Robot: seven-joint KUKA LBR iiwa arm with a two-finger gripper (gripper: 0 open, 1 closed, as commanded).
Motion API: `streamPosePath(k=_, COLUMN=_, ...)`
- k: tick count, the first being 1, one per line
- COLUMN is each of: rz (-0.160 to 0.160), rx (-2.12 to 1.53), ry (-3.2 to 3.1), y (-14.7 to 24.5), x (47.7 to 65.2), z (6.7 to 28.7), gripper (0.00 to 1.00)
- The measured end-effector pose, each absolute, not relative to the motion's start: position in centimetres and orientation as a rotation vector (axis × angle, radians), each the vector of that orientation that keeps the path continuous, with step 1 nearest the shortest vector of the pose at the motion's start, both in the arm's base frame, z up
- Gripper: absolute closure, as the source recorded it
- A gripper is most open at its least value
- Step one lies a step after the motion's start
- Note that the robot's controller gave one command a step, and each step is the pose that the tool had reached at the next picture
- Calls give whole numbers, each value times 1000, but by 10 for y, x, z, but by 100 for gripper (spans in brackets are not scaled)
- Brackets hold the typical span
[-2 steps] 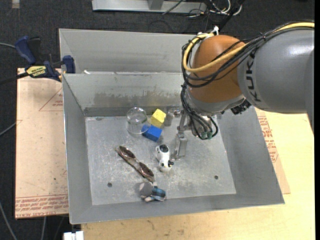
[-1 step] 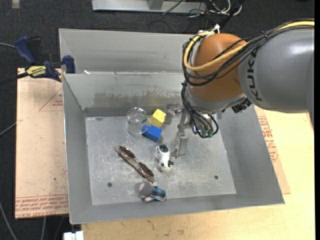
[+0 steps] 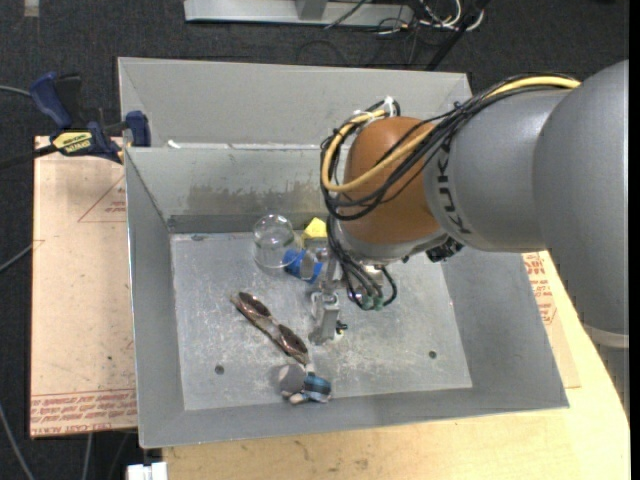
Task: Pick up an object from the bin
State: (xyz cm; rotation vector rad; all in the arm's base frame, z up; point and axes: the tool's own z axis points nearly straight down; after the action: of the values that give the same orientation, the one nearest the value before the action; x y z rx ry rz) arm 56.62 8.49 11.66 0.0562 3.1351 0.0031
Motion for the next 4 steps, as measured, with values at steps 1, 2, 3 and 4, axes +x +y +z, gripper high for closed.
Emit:
streamPosePath(k=1, rz=0, rx=192, ry=3141, y=107, x=560, z=105, gripper=0)
streamPosePath(k=2, rz=5, rx=400, ry=3113, y=137, x=567, z=119, gripper=0)
streamPosePath(k=3, rz=2, rx=447, ry=3107, y=133, x=550, z=75, gripper=0)
streamPosePath(k=4, rz=3, rx=648, ry=3070, y=139, x=547, z=66, gripper=100)
